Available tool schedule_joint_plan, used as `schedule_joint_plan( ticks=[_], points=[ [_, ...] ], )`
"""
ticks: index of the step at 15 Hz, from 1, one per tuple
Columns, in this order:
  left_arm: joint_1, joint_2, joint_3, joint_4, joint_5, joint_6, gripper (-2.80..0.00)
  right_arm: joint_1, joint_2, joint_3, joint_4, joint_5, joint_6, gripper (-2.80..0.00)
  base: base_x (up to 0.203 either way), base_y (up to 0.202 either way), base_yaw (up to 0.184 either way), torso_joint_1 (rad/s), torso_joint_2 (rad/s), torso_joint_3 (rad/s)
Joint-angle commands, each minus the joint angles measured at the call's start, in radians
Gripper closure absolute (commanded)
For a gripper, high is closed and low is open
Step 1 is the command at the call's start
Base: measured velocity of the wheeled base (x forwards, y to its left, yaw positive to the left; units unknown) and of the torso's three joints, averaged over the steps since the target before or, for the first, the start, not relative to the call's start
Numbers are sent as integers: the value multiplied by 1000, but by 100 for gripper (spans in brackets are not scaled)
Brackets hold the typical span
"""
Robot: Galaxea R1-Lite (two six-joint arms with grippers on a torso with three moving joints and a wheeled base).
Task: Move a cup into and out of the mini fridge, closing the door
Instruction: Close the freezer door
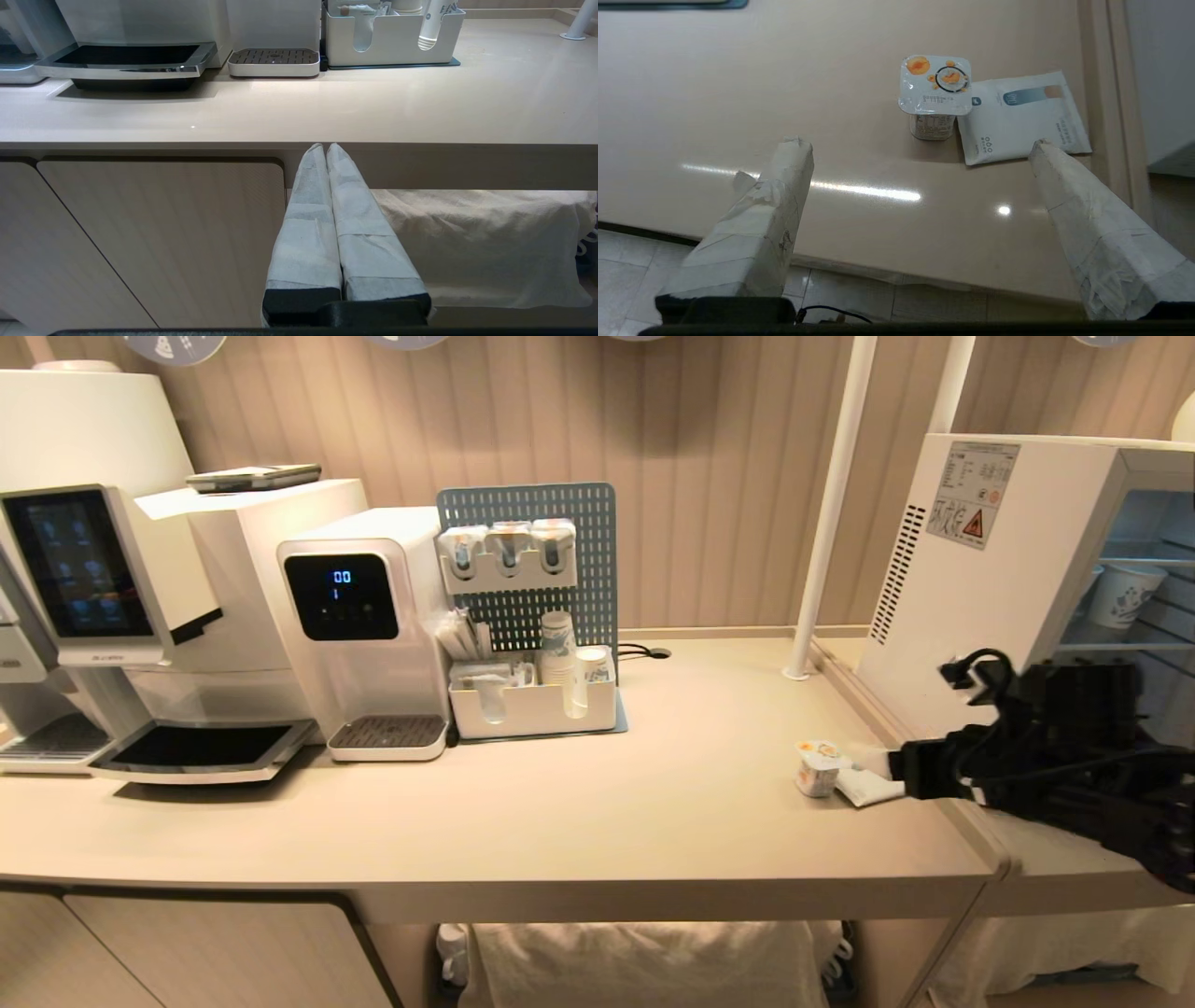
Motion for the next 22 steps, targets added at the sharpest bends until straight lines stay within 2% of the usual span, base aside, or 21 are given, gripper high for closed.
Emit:
schedule_joint_plan(
  ticks=[1,3,4,8,10,12,15,17,19,22],
  points=[
    [0,0,2,1,0,-2,0,0,-365,108,39,-1,10,0,0,0,0,0,0,0],
    [0,0,2,1,0,-2,0,-1,-623,148,181,-6,43,0,0,0,0,0,0,0],
    [0,0,2,1,0,-2,0,-2,-762,145,303,-13,67,0,0,0,0,0,0,0],
    [0,0,2,1,0,-2,0,-8,-1225,17,928,-39,149,0,0,0,0,0,0,0],
    [0,0,2,1,0,-2,0,-19,-1389,-27,1121,-65,170,0,0,0,0,0,0,0],
    [0,0,2,1,0,-2,0,-41,-1536,-44,1254,-75,176,0,0,0,0,0,0,0],
    [0,0,2,1,0,-2,0,-62,-1742,-24,1334,-61,140,0,0,0,0,0,0,0],
    [0,0,2,1,0,-2,0,-70,-1760,20,1318,-57,151,0,0,0,0,0,0,0],
    [0,0,2,1,0,-2,0,-72,-1757,172,1178,-63,144,0,0,0,0,0,0,0],
    [-1,0,2,1,0,-2,0,-73,-1756,531,796,-85,66,0,0,0,0,0,0,0]
  ],
)
